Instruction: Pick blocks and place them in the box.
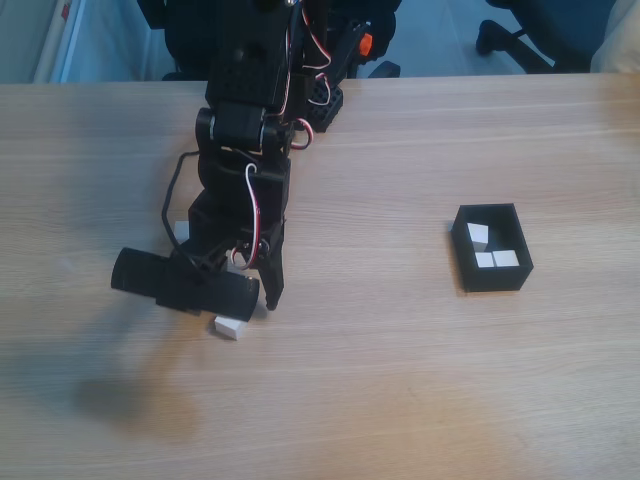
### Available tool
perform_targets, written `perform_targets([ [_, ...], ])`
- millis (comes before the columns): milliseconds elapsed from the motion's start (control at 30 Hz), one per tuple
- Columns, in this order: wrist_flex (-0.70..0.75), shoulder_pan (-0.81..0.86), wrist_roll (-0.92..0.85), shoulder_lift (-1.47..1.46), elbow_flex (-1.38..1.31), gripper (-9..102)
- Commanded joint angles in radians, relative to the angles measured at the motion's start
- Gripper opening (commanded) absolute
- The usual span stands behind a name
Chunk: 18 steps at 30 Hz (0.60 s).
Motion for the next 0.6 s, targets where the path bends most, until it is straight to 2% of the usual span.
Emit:
perform_targets([
  [0, -0.003, 0.006, -0.003, -0.023, -0.104, 19],
  [233, -0.002, 0.017, -0.011, -0.106, -0.202, 18],
  [567, 0.008, 0.025, 0.006, -0.127, -0.184, 17],
])
